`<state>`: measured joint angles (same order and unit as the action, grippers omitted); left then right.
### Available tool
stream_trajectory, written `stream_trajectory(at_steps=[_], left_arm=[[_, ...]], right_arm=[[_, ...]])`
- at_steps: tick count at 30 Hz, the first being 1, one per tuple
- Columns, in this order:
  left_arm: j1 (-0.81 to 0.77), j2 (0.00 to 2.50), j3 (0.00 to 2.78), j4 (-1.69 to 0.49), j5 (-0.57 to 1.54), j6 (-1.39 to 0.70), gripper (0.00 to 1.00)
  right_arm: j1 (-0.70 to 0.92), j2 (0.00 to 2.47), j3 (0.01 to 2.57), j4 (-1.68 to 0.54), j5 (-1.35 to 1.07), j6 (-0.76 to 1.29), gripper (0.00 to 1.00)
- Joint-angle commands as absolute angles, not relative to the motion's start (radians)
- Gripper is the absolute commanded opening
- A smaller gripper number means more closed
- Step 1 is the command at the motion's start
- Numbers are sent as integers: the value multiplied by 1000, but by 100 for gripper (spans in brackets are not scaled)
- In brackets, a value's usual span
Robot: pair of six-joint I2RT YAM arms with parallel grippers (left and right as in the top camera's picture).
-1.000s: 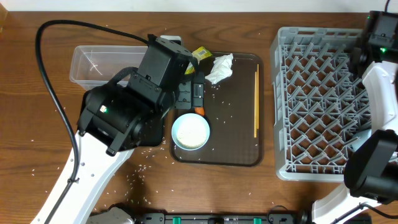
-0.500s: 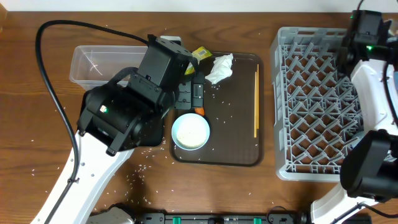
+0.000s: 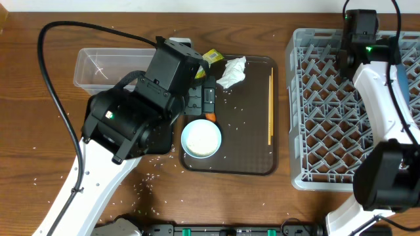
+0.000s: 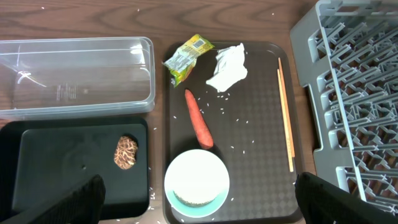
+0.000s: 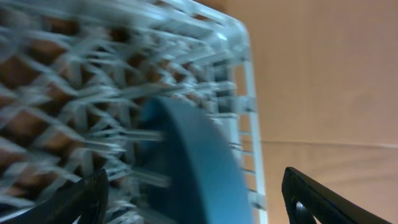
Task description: Sort waste into correct bins and load items into the dishwasher rack
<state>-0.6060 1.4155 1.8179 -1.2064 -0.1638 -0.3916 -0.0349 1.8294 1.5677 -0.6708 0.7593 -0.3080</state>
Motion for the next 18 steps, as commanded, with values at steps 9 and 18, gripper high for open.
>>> stream_trajectory(at_steps=[9,18], left_arm=[[-586,1361,1841,-1169,-231,-289,98],[-426,1289,1841,-1173,-255,-289,98]], right_arm=[[112,1650,1573,-889,-189,70,60],[327,1820,1540,-959,-76,353,53]])
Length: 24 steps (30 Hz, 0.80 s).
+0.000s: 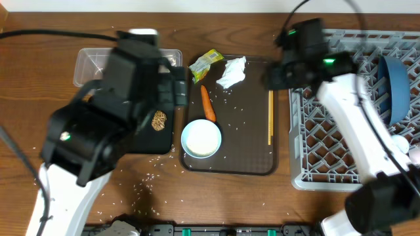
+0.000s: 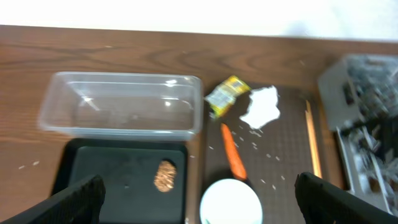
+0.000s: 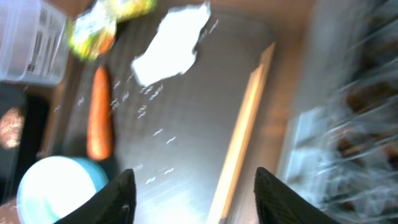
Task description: Sort waste into correct bins and load items into the dishwasher rack
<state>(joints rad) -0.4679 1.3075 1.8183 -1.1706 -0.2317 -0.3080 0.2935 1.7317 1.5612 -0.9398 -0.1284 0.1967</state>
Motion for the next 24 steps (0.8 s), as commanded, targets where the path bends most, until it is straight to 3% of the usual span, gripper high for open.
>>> stream_trajectory(at_steps=[1,4,14,24], left_arm=[[-414,1283,1841,-1174,-255,-289,98],[-392,1271,1841,-1177,-255,-288,98],[-388,1274,1840,-1229,-255,-288,98],[-388,1274,1840,-1230,-255,-289,98]], right_arm=[[332,1847,1540,-962,-49,382,51],[333,1928,1540,-933,-32,408,44],[326,2109,1540,-884,-18,434,38],[326,2145,1539,-915,68,449,40]])
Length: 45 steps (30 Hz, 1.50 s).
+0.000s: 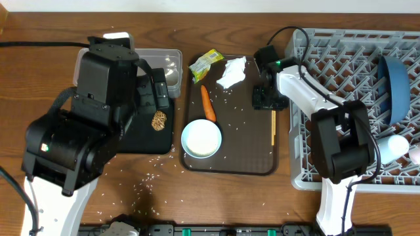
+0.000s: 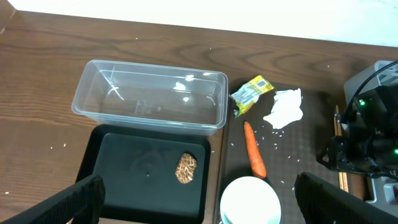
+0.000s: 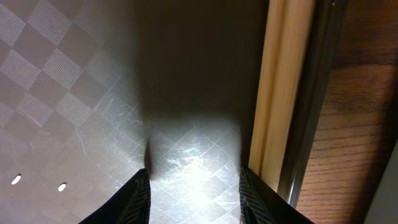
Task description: Sort waste into correct bins and load items into the dishwasher rack
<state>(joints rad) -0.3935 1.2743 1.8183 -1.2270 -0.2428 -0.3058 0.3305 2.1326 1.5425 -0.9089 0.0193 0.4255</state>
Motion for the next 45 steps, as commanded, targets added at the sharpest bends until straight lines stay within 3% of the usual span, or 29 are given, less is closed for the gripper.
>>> stream_trajectory(at_steps=[1,3,5,8,16,25,29,39,43,45], left_arm=[[-388,1274,1840,-1230,-255,-289,98],[-388,1274,1840,-1230,-255,-289,98],[-388,1274,1840,-1230,-255,-288,98],[-388,1274,1840,-1230,-255,-289,98],[-388,1274,1840,-1230,-255,-289,98],[-388,1274,1840,-1230,-255,-289,98],[-388,1274,1840,-1230,-255,-288,98],[-388,1274,1840,-1230,-255,-289,98],[-388,1274,1840,-1230,-255,-288,98],[-388,1274,1840,-1230,-255,-289,98]], right_arm=[[326,2145,1539,-915,68,449,40],[326,2145,1538,-920,66,450,40],[327,2145,1539,-905,33,438,46],[329,2133,1549,-882,-42,339,45],[327,2026,1564,-899,-12,345,47],[329,2070,1535,-936,26,391,46],[329,2095,1533,-932,25,419,36],[329,2159,1518,-918,6,493,33],[329,2161,1518,-886,-32,489,6],[329,2155,1519,-850,-104,434,1]])
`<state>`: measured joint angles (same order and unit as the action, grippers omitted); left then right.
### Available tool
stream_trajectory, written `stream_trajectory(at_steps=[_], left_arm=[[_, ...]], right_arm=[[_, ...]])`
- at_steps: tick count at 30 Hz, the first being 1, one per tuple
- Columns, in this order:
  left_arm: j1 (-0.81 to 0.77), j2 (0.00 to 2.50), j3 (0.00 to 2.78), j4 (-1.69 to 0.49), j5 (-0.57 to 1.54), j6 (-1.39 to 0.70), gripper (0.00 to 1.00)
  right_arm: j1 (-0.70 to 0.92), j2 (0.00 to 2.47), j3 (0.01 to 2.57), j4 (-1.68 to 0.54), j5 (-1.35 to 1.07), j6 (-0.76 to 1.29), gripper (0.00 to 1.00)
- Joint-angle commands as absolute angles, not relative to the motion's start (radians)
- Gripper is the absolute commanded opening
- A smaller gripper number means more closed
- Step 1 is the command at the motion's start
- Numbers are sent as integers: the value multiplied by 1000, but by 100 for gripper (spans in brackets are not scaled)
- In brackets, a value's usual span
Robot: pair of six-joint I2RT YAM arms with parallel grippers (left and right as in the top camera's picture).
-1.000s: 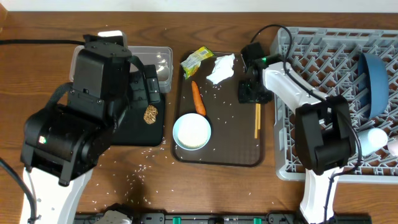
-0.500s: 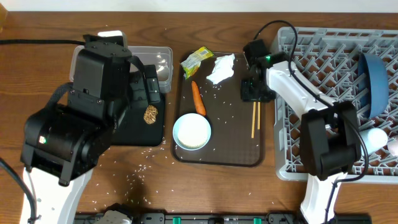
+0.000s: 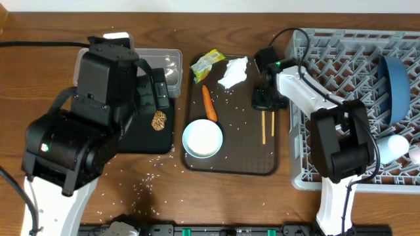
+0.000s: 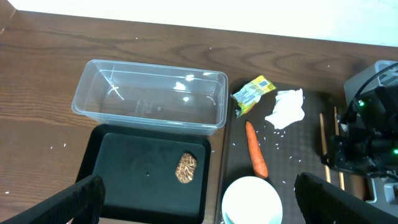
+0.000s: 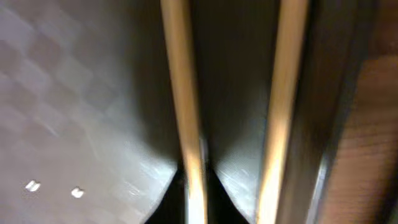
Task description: Sort waste into correct bins and load items into the dishwasher rack
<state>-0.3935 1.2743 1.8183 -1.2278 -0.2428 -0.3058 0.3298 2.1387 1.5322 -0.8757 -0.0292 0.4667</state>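
On the brown tray (image 3: 243, 154) lie a yellow wrapper (image 3: 207, 63), a crumpled white tissue (image 3: 231, 72), a carrot (image 3: 209, 103) and a pale bowl (image 3: 202, 139). Two wooden chopsticks lie near its right edge. My right gripper (image 5: 189, 186) is down there, shut on the left chopstick (image 5: 183, 106); the other chopstick (image 5: 283, 118) lies beside it against the tray rim. High over the black tray (image 4: 124, 174), my left gripper (image 4: 202, 202) hangs open and holds nothing. A brown mushroom-like piece (image 4: 185, 168) lies on that tray.
A clear plastic bin (image 4: 149, 99) stands behind the black tray. The grey dishwasher rack (image 3: 341, 98) fills the right side, holding a blue bowl (image 3: 387, 85) and a white item (image 3: 394, 145). Rice grains are scattered on the table and brown tray.
My right gripper was open on the tray beside the paired chopsticks; now it is shut on one, which lies a little to the left of the other. The left arm has not moved.
My right gripper was at the rack's far end by the blue bowl, my left arm low over the trays. Then the right gripper was above the brown tray and the left arm higher. Later the right gripper was open at the chopsticks, now shut on one.
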Motion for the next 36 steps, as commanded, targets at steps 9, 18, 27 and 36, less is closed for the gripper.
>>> stream_trajectory(at_steps=[9,18,27,36], left_arm=[[-388,1274,1840,-1230,-255,-289,98],[-388,1274,1840,-1230,-255,-289,98],[-388,1274,1840,-1230,-255,-289,98],[-388,1274,1840,-1230,-255,-289,98]], right_arm=[[325,1942,1579,-906,-278,206,1],[149,1671,1578,-998,-97,88,1],[16,1737,1527,-1029,-69,9,1],[81,1771,1532,-987,-163,28,34]])
